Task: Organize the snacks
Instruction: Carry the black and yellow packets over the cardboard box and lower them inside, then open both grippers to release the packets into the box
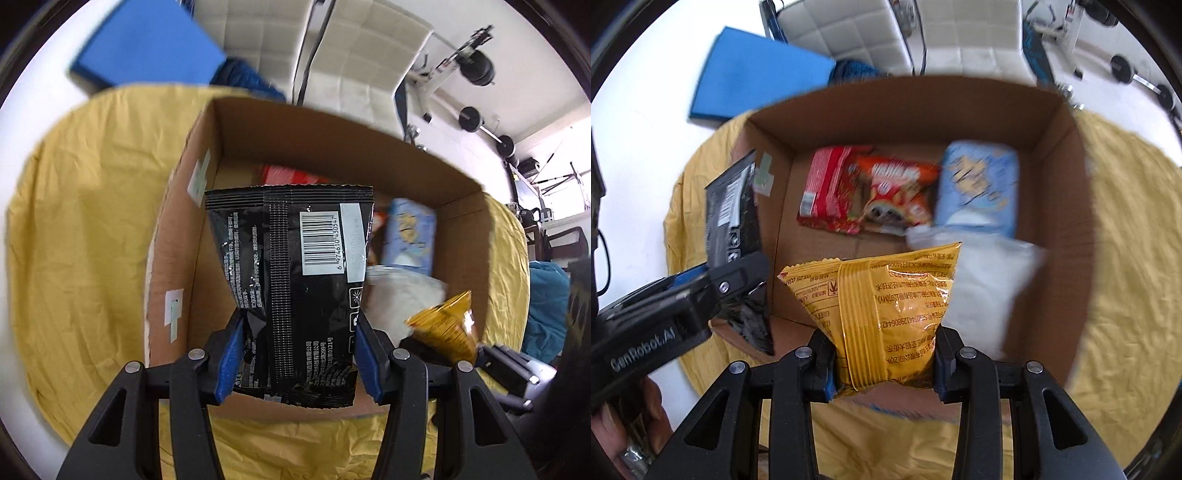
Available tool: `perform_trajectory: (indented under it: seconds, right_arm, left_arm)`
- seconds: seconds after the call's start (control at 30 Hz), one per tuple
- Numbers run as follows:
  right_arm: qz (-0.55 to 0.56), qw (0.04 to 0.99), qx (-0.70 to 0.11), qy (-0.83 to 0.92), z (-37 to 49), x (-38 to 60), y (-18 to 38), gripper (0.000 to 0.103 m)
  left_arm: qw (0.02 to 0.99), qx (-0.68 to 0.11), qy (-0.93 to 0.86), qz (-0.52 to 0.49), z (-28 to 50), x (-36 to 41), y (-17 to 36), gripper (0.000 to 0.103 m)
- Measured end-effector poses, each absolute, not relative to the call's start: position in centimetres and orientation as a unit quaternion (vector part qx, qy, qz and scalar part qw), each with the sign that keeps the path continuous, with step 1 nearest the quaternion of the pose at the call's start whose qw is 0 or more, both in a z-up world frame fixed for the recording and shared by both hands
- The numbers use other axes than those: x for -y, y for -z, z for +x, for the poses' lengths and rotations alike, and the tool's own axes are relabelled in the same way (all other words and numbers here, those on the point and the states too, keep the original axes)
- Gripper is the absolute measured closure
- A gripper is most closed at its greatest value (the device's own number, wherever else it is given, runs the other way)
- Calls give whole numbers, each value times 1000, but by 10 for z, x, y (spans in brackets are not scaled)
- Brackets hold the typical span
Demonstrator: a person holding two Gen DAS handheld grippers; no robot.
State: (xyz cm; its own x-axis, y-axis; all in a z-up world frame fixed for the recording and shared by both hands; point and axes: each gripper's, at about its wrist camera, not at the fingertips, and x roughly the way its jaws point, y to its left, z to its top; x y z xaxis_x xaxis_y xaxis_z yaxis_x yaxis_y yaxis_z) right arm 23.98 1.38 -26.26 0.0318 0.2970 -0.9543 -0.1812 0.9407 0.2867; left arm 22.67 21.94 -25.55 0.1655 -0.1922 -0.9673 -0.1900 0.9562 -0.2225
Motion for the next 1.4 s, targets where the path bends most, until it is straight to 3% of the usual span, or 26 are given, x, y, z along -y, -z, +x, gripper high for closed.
perform_trajectory:
  seconds: [0.4,1.0,1.2,1.4]
  right_arm:
    - [79,655,-734,-165,251,-29,368,63]
    - [10,668,-735,-120,240,-63,395,61]
    - [-9,669,-732,-126,227,-67,393,51]
    - [-13,674,-727,-130,218,-64,387,48]
  left_arm:
    - [683,-718,30,-131,244,-211,328,52]
    - [636,-764,34,-103,239,-183,367,50]
    - [649,-753,25,-108,224,-181,356,50]
    - [669,-737,15,-93,208,-179,337,50]
